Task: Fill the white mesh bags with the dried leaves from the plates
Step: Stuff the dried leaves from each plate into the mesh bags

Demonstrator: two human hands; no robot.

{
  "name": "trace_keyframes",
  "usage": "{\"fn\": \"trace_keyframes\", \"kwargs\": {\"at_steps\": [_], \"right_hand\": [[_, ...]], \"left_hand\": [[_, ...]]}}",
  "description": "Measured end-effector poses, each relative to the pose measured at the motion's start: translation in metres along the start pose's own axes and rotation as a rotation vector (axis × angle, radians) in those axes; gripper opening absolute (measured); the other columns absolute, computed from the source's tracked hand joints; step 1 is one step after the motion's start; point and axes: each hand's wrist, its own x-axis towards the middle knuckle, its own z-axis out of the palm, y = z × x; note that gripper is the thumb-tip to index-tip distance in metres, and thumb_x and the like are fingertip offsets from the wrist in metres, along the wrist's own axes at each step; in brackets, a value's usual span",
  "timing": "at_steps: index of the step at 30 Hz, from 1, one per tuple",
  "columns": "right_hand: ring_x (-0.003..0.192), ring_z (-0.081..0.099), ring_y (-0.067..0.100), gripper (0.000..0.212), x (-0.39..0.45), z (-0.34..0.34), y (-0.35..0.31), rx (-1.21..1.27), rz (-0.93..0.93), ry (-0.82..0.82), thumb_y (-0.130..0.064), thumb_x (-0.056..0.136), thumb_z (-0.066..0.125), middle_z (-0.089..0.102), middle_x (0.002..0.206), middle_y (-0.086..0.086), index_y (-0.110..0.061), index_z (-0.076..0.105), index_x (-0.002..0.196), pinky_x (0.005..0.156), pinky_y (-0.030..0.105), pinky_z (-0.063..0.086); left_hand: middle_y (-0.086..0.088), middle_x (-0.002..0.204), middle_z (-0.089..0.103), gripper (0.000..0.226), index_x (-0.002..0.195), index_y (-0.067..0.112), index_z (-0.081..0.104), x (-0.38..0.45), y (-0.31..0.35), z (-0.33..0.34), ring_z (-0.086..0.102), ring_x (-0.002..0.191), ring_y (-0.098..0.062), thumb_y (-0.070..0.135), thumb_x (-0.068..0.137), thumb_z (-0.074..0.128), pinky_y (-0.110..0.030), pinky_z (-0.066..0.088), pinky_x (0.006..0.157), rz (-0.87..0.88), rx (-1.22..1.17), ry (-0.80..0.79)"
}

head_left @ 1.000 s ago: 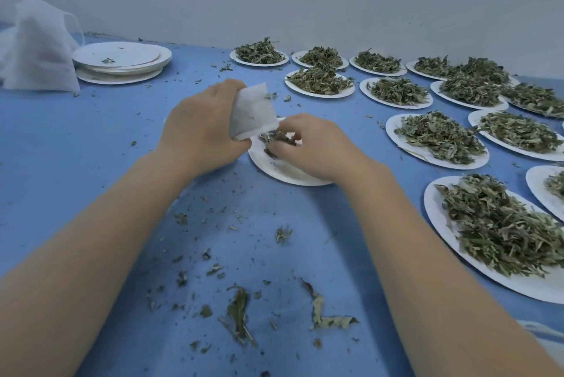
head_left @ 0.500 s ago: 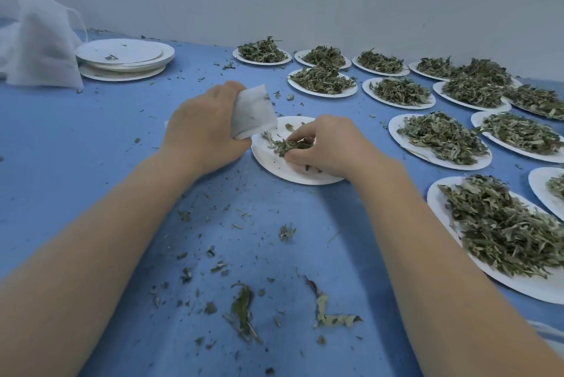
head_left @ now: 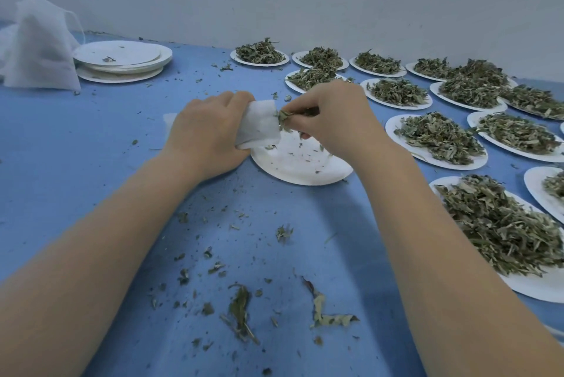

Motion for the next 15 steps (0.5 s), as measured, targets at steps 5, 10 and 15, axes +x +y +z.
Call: {"fn": "trace_keyframes", "kwargs": {"at_steps": [5,10,15], "right_hand": [[0.059,0.037,0.013,0.015,0.000,0.005,-0.010,-0.004,-0.069,-0.032,-0.005,0.080,0.058,0.062,0.073,0.018,-0.003,0.072,0.085,0.049,0.018,0.026],[0.064,0.052,0.016,0.027,-0.004,-0.006,-0.005,0.341,-0.009,-0.140,-0.007,0.084,0.063,0.066,0.079,0.008,-0.016,0.071,0.108,0.056,0.026,0.047],[0.093,0.068,0.018,0.027,-0.004,-0.012,-0.005,0.514,0.002,-0.026,-0.002,0.081,0.068,0.073,0.095,0.000,-0.017,0.071,0.103,0.088,0.036,0.053]], "left_hand": [[-0.010,0.104,0.061,0.056,0.119,0.012,0.052,0.000,0.010,0.000,0.055,0.085,-0.031,0.021,0.067,0.072,-0.029,0.029,0.067,-0.023,-0.114,0.038],[0.009,0.094,0.054,0.054,0.117,0.021,0.052,0.000,0.012,0.000,0.047,0.081,-0.013,0.025,0.066,0.072,-0.026,0.035,0.065,-0.148,-0.396,0.074],[0.010,0.091,0.052,0.056,0.117,0.021,0.052,0.000,0.010,-0.004,0.047,0.080,-0.014,0.027,0.065,0.071,-0.027,0.037,0.065,-0.155,-0.411,0.075]]}}
